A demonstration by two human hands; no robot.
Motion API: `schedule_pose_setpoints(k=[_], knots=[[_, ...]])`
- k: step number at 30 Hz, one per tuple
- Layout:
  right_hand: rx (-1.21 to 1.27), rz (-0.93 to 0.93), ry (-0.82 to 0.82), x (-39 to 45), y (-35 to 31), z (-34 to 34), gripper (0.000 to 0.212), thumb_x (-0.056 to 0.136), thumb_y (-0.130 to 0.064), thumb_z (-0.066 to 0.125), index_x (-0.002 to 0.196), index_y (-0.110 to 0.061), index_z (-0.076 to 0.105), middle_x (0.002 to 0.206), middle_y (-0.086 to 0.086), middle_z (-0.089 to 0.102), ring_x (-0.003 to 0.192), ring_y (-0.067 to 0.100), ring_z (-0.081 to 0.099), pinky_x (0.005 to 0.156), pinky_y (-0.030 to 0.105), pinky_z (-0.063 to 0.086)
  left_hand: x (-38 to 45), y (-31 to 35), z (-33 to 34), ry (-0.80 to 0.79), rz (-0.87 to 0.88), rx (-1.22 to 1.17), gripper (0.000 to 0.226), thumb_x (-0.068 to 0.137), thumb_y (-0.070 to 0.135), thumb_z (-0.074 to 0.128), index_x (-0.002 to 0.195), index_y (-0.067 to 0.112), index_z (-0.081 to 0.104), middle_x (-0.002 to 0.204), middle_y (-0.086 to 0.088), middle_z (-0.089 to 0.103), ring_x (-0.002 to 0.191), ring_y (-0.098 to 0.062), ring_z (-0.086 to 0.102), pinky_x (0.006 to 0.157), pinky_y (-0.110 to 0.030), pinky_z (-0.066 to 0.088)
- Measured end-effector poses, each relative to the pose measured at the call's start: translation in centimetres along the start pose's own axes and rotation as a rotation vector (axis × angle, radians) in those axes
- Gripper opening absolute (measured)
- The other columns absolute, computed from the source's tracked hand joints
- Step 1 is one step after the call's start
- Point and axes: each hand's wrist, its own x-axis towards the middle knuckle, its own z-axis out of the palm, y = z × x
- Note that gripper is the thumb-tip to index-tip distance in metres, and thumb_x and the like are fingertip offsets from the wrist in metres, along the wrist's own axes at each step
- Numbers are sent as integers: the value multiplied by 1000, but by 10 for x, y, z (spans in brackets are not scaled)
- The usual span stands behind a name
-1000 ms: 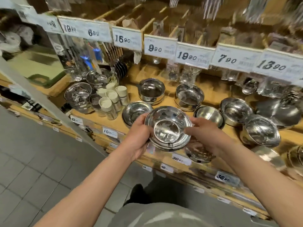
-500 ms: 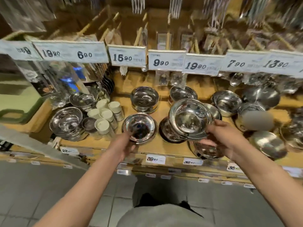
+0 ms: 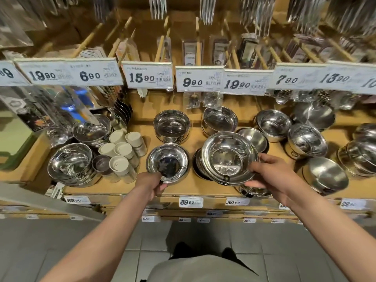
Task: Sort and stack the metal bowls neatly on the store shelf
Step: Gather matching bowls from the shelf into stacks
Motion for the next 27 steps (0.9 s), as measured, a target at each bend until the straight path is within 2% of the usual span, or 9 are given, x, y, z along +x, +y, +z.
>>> schedule_pose_setpoints(k=[4, 8, 11, 14, 16, 18, 21, 25, 27], knots=[[-13, 11, -5, 3, 4, 5, 28, 91, 10, 60, 111, -7, 69, 90, 14, 79, 80, 30, 78, 56, 31, 63, -7, 7, 0, -34, 6, 4, 18, 98, 3, 59, 114, -7, 59, 104, -25, 71, 73, -28, 73, 40, -27, 56], [-7, 12, -14, 6, 4, 13, 26, 91, 11, 59, 110, -3, 69, 89, 15, 79, 78, 29, 78, 47, 23, 58, -20, 15, -5, -80, -6, -2, 8, 100, 3, 53, 103, -1, 59, 100, -21, 70, 80, -26, 71, 47, -26, 60], [-2, 19, -42, 7, 2, 20, 25, 93, 9, 58, 113, -2, 68, 91, 14, 79, 79, 29, 78, 48, 24, 59, -32, 21, -9, -118, 8, -34, 10, 100, -1, 48, 99, 0, 58, 99, -20, 69, 81, -26, 71, 47, -26, 59], [15, 29, -74, 9, -2, 27, 31, 92, 9, 59, 122, 0, 64, 102, 18, 77, 85, 33, 77, 49, 24, 60, -44, 25, -15, -90, 64, 8, 8, 96, -1, 55, 102, -1, 61, 100, -19, 72, 83, -26, 72, 58, -33, 64], [10, 27, -97, 9, -5, 33, 33, 93, 9, 58, 125, 1, 62, 108, 19, 75, 90, 35, 76, 48, 24, 59, -53, 29, -20, -56, 126, 50, 13, 93, 1, 60, 104, -2, 65, 88, -15, 74, 69, -21, 73, 58, -33, 64], [-7, 16, -128, 8, -10, 39, 31, 93, 8, 59, 122, 0, 65, 104, 18, 77, 90, 35, 76, 49, 25, 60, -64, 35, -26, -72, 181, 65, 17, 92, 3, 60, 108, 1, 64, 75, -8, 73, 55, -15, 70, 46, -26, 58], [-18, 7, -196, 5, -21, 46, 28, 93, 9, 58, 116, -3, 67, 94, 16, 79, 87, 32, 77, 48, 22, 59, -78, 44, -34, -187, 253, 30, 30, 89, 1, 59, 115, 14, 56, 74, -4, 70, 57, -14, 66, 47, -23, 56], [-88, -5, -303, 2, -34, 50, 17, 93, 8, 59, 100, -5, 66, 67, 5, 75, 62, 18, 74, 45, 18, 56, -89, 46, -37, -364, 321, 116, 10, 90, 11, 59, 98, 13, 66, 80, -6, 63, 64, -11, 59, 52, -20, 51], [-127, -19, -320, 0, -38, 51, 17, 93, 8, 60, 102, -4, 69, 78, 11, 78, 67, 21, 75, 46, 20, 57, -91, 44, -36, -422, 335, 112, 19, 88, 21, 63, 101, 10, 72, 81, -6, 64, 67, -11, 57, 53, -19, 45]])
